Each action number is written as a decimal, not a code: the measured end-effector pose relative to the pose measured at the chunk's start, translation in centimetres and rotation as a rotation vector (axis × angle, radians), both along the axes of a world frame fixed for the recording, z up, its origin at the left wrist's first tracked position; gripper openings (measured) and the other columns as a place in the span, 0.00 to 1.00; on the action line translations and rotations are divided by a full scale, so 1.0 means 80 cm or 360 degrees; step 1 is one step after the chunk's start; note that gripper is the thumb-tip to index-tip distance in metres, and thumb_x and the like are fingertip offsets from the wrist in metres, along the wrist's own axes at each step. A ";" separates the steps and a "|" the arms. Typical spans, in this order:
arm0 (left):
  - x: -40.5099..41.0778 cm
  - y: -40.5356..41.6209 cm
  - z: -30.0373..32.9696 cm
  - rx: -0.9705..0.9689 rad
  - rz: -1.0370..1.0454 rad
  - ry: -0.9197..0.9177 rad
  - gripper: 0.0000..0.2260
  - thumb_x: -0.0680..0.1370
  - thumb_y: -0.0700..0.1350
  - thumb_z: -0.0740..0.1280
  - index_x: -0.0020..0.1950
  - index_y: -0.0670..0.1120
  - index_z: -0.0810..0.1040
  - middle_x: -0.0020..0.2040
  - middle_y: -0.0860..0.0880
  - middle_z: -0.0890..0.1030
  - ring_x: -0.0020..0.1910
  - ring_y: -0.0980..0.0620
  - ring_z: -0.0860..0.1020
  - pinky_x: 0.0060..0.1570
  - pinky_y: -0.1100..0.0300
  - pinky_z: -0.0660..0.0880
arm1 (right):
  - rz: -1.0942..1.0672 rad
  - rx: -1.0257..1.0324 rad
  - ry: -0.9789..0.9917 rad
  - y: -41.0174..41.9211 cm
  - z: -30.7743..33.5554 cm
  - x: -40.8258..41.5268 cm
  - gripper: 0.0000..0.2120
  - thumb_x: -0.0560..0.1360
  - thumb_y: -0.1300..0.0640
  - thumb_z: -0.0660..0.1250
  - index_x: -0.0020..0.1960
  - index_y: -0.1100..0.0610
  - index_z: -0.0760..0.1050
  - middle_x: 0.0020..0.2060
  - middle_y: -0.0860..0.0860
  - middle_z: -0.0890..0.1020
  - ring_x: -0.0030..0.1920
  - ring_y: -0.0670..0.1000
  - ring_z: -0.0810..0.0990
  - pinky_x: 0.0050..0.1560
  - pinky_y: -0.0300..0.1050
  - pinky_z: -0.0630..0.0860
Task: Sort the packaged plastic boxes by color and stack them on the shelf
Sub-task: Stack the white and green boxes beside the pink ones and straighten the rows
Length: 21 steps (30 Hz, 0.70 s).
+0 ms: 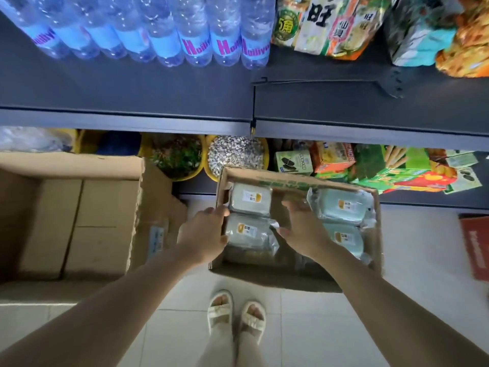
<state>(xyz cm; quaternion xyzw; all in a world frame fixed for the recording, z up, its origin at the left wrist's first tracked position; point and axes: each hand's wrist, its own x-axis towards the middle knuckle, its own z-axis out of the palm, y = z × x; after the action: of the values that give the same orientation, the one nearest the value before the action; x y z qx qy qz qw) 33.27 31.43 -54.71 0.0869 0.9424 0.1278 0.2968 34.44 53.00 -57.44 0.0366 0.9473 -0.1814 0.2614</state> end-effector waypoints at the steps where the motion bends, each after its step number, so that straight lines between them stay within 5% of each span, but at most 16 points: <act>1: -0.004 -0.002 -0.009 0.0019 0.0019 0.0002 0.23 0.76 0.47 0.65 0.69 0.52 0.63 0.59 0.49 0.75 0.58 0.47 0.75 0.49 0.53 0.75 | 0.0014 0.0015 -0.0002 -0.007 -0.013 -0.007 0.29 0.75 0.52 0.67 0.72 0.54 0.60 0.65 0.55 0.72 0.66 0.56 0.71 0.64 0.50 0.70; 12: -0.014 -0.006 -0.119 0.0260 -0.0063 0.0173 0.27 0.75 0.44 0.67 0.71 0.53 0.60 0.67 0.53 0.69 0.65 0.52 0.69 0.57 0.56 0.72 | 0.0221 0.0250 0.0182 -0.036 -0.165 -0.086 0.38 0.74 0.52 0.69 0.76 0.55 0.52 0.73 0.56 0.60 0.73 0.59 0.59 0.69 0.54 0.63; 21: -0.008 0.009 -0.158 0.0329 -0.0106 0.0227 0.25 0.75 0.44 0.68 0.69 0.52 0.64 0.66 0.53 0.69 0.63 0.53 0.71 0.53 0.60 0.72 | 0.0413 0.0121 0.0264 -0.032 -0.220 -0.102 0.44 0.68 0.55 0.74 0.76 0.58 0.52 0.70 0.56 0.64 0.71 0.58 0.61 0.71 0.52 0.62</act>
<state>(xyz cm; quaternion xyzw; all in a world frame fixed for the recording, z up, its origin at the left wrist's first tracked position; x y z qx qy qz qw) 32.64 32.19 -67.32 0.1571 0.9394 0.2079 0.2226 26.28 50.42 -75.04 -0.0912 0.9687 -0.1125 0.2018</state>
